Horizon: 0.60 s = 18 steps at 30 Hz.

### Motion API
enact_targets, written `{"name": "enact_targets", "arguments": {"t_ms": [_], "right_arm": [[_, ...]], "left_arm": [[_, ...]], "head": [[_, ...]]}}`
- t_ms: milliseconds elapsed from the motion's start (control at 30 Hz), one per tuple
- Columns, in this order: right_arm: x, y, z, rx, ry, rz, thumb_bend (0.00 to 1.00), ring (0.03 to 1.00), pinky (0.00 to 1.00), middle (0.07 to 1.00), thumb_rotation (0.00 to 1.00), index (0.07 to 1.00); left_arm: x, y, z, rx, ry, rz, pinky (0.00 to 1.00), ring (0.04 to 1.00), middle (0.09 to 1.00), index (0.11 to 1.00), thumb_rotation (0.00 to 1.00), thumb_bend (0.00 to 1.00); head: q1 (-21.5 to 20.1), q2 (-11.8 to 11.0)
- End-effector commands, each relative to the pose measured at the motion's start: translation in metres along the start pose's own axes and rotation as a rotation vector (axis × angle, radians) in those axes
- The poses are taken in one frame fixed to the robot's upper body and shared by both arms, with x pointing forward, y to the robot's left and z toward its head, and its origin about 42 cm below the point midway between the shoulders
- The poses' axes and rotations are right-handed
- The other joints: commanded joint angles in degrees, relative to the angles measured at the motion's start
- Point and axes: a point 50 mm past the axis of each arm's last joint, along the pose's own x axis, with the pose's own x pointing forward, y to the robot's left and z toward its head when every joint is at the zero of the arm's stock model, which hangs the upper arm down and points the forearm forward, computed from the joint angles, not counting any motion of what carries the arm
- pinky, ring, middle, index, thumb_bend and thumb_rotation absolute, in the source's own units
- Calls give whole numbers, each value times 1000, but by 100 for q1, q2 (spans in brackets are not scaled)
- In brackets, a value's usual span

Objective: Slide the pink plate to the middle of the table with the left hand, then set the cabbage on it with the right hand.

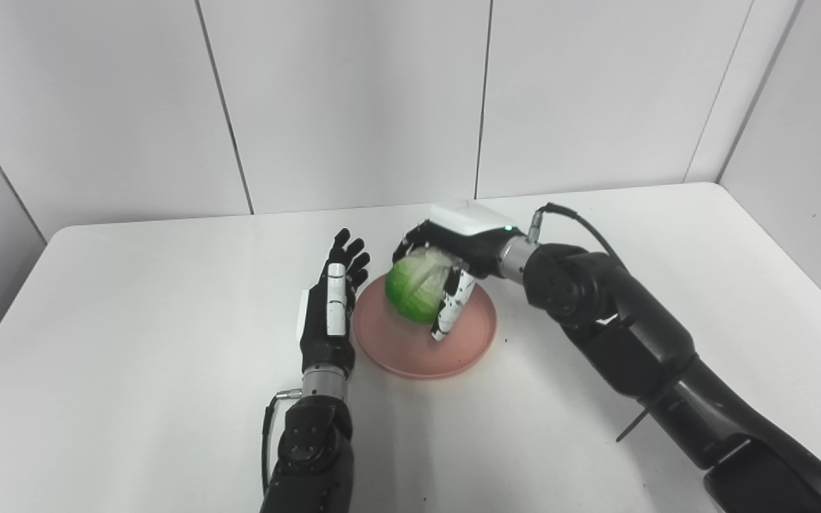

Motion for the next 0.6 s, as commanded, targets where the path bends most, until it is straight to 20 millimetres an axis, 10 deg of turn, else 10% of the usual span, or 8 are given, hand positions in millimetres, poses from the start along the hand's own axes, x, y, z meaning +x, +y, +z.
{"name": "enact_targets", "arguments": {"t_ms": [0, 567], "right_arm": [[7, -31, 17, -49, -45, -74, 520, 436, 365, 516, 0, 474], [28, -24, 15, -144, 2, -59, 520, 429, 371, 509, 0, 487]], "left_arm": [[3, -6, 4, 8, -46, -2, 904, 893, 898, 884, 1000, 703], [2, 3, 6, -19, -49, 28, 933, 909, 907, 893, 1000, 695]], "head": [[-6, -4], [-353, 59]]}}
